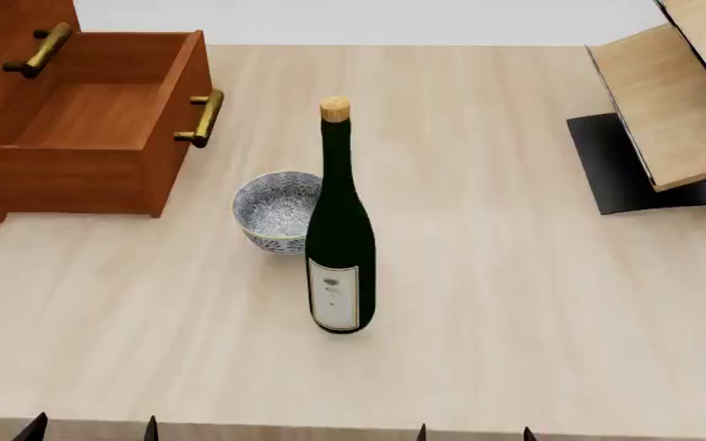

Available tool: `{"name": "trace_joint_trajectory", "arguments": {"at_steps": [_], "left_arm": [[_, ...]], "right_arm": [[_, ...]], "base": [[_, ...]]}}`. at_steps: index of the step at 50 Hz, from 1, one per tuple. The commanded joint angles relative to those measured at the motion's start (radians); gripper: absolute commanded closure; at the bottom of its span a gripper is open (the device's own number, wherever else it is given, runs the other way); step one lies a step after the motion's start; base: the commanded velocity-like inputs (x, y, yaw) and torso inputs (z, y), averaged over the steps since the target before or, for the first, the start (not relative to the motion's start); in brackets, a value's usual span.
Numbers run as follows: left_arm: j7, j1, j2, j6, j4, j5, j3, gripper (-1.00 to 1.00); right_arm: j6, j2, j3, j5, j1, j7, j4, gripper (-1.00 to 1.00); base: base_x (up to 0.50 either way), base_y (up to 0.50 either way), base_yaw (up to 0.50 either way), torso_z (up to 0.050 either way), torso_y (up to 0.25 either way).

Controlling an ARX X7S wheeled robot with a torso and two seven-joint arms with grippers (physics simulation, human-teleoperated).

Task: Close the bottom drawer of the cabinet and open the top drawer.

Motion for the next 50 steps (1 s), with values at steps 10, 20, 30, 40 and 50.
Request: {"name": "trace_joint_trajectory", "arguments": {"at_steps": [10, 20, 30, 40, 50], "left_arm": [[-0.044, -0.004, -0.040, -0.118, 0.125, -0.033, 0.040, -1.00], [-0.082, -0.027, -0.079, -0.319, 0.386, 0.043, 0.109, -1.00], [-0.048, -0.137, -0.076, -0.656, 0.615, -0.035, 0.110, -1.00], [-0.071, -0.287, -0.071, -0.921, 0.774, -0.051, 0.131, -1.00], [-0.087, -0.415, -0.046, -1.051, 0.773, -0.098, 0.090, -1.00]], "right_arm": [[0.126, 0.040, -0.056, -0.002, 0.011, 0.062, -0.096, -1.00], [0.399, 0.068, -0.077, -0.023, 0.056, 0.095, -0.410, -1.00], [0.581, 0.085, -0.099, -0.040, 0.170, 0.112, -0.515, -1.00], [0.735, 0.086, -0.094, -0.012, 0.273, 0.110, -0.619, -1.00], [0.829, 0.100, -0.093, 0.007, 0.358, 0.107, -0.648, -1.00]], "base": [[0.00, 0.00, 0.00, 0.000, 0.000], [0.00, 0.00, 0.00, 0.024, 0.040], [0.00, 0.00, 0.00, 0.048, 0.083], [0.00, 0.00, 0.00, 0.047, 0.082], [0.00, 0.00, 0.00, 0.047, 0.083]]}}
